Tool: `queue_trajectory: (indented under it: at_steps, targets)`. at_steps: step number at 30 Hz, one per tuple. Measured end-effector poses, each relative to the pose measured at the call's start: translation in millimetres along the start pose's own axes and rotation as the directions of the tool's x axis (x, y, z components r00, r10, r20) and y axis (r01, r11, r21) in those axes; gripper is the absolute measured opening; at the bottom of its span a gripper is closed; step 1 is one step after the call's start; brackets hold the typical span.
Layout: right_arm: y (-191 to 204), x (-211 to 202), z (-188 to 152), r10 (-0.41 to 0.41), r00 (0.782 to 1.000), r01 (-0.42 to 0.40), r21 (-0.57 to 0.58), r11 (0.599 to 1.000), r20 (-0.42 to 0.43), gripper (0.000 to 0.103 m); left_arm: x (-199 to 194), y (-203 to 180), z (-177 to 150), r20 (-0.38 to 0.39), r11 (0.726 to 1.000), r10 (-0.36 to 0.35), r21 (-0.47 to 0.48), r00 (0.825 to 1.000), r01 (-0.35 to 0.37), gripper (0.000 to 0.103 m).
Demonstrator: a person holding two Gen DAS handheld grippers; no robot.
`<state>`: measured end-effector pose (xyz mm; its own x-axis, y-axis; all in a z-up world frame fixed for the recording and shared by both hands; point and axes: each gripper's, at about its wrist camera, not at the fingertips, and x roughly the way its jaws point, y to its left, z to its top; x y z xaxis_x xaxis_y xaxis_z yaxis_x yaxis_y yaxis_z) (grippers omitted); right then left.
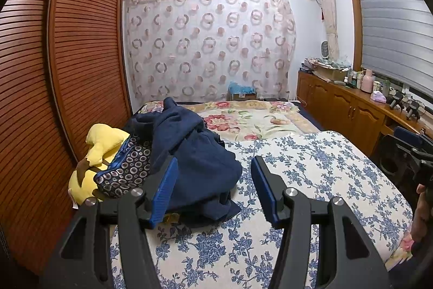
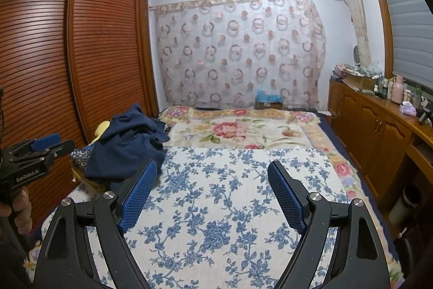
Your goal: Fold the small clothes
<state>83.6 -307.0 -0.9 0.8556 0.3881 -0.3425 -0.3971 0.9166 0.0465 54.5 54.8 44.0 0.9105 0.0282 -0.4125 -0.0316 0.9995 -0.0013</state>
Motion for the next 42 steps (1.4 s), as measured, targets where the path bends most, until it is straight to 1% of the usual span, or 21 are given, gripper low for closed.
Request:
queue_trajectory:
  at_steps: [42]
  targets:
    - [-7.0,-1.5,-0.5,-0.001,1.0,0.001,-0.004,1.0,0.001,0.086,-1.5,-1.1,-1.1,0.002,1.0,-0.002,-0.003,1.0,0.002,0.056]
